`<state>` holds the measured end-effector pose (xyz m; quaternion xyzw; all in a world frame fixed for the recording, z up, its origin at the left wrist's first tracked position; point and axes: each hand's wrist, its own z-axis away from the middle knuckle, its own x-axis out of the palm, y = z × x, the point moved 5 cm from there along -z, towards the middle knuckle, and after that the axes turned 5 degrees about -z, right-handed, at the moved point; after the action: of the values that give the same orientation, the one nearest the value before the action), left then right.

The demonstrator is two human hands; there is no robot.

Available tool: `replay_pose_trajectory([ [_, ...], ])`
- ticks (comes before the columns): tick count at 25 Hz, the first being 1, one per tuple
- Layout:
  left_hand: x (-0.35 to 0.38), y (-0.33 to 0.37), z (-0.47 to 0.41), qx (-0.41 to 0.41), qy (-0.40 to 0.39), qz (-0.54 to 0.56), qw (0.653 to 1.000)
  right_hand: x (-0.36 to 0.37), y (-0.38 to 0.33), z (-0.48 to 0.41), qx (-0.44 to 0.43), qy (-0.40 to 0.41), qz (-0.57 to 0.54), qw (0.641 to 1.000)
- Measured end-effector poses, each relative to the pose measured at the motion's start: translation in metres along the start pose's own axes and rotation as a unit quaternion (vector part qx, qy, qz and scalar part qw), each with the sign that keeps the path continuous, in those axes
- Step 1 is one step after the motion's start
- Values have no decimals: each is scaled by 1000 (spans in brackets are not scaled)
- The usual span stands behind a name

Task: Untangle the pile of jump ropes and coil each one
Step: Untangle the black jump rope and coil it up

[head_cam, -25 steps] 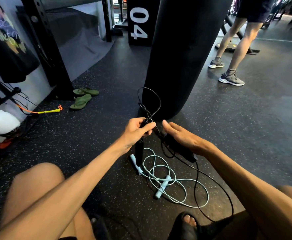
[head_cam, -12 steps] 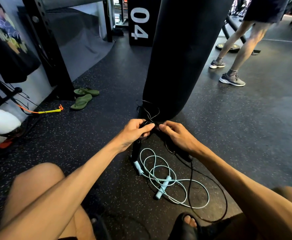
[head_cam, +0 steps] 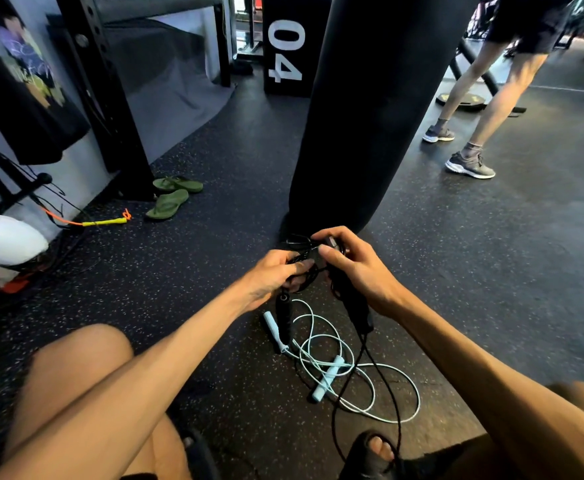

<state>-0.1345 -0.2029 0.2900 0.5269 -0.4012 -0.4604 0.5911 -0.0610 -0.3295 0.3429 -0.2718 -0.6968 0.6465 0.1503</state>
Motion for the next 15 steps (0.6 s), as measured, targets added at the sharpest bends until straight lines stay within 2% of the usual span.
replay_pose_trajectory([
  [3,-6,-8,0,-23,-15,-36,999,-5,8,-5,-14,17,128,992],
  [6,-9,-15,-2,-58,-21,-67,996,-12,15,-6,-61,36,205,976],
  [11,-17,-32,-3,-112,-28,-141,983,-24,25,-3,-78,163,229,957],
  [15,-31,-49,-1,-197,-45,-110,973,-26,23,-1,-68,190,207,957],
])
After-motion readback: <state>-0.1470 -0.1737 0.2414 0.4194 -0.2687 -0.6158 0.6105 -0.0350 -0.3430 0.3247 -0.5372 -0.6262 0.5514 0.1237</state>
